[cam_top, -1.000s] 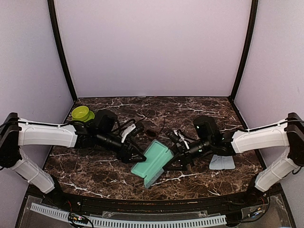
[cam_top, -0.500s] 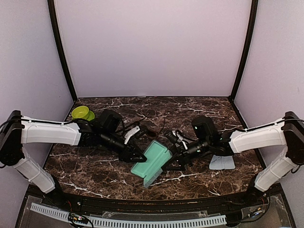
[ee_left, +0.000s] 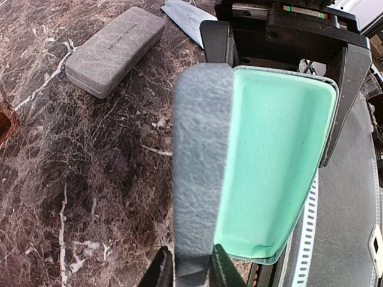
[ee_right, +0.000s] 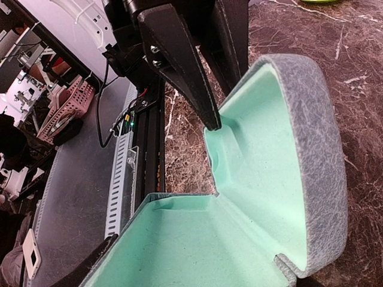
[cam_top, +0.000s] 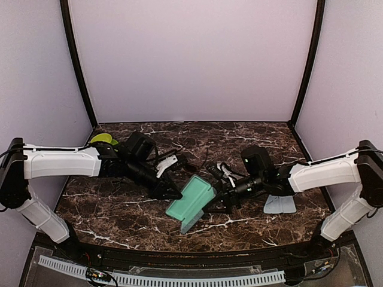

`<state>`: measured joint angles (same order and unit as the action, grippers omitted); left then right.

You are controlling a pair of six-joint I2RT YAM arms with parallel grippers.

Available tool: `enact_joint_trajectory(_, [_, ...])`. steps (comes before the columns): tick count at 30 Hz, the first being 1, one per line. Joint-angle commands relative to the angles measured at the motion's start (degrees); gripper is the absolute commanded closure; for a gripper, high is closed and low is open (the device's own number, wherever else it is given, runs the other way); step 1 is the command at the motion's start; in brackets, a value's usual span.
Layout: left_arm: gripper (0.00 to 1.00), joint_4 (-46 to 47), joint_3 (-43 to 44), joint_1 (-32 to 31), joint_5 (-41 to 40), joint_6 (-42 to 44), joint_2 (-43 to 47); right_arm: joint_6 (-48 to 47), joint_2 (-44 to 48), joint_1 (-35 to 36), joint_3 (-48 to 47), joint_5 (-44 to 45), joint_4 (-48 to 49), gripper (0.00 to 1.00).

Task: Organize the sunglasses
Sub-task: Pass from the right arm to the left, then place the opened sunglasses case at the center of the board.

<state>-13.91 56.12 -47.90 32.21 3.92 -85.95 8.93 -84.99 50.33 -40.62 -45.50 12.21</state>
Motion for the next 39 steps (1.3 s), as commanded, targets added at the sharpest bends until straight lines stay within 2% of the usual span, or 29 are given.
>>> enact_joint_trajectory(1, [0.81, -3.09, 1.39, -0.26, -0.13, 2.70, -0.08, 0.39, -0.10, 0.41, -1.48, -1.12, 3.81, 0.74])
enact_joint_trajectory(7, [0.73, 0.04, 1.02, -0.26, 4.11, 0.54, -1.36, 1.23, -0.13, 0.39, -1.31, -1.10, 5.18, 0.76])
enact_joint_trajectory(11, [0.72, 1.71, 0.26, -0.26, 4.68, -0.42, -1.79, 1.77, 0.08, 0.39, -1.05, -1.17, 5.92, 0.78])
enact_joint_trajectory(18, [0.91, 1.82, 0.50, -0.26, 4.96, -0.64, -2.05, 2.12, -0.17, 0.39, -0.81, -0.85, 5.86, 0.77])
enact_joint_trajectory(23, [0.95, -1.45, 1.74, -0.26, 2.16, 1.30, -1.04, 2.21, 0.22, 0.43, -0.13, 1.90, 4.44, 0.57])
enact_joint_trajectory(26, [0.95, -5.21, 3.03, -0.26, -0.97, 3.37, -0.05, 1.16, 0.64, 0.33, -0.08, 4.02, 1.71, 0.32])
enact_joint_trajectory(27, [0.95, -6.68, 3.47, -0.26, -2.67, 4.27, 0.31, 0.79, 0.81, 0.26, -0.12, 4.81, 0.64, 0.28])
enact_joint_trajectory(33, [0.95, -19.26, 7.69, -0.26, -11.37, 9.72, 1.41, -0.55, 2.37, -0.94, 0.32, 8.49, -4.99, 0.08])
enact_joint_trajectory(36, [0.95, -19.94, 7.91, -0.26, -12.89, 10.57, 2.62, -1.39, 2.95, -1.26, 0.71, 9.28, -6.50, 0.01])
enact_joint_trajectory(39, [0.95, -21.73, 8.74, -0.26, -15.69, 12.09, 2.64, -1.63, 3.39, -1.54, 0.87, 10.56, -7.86, 0.00])
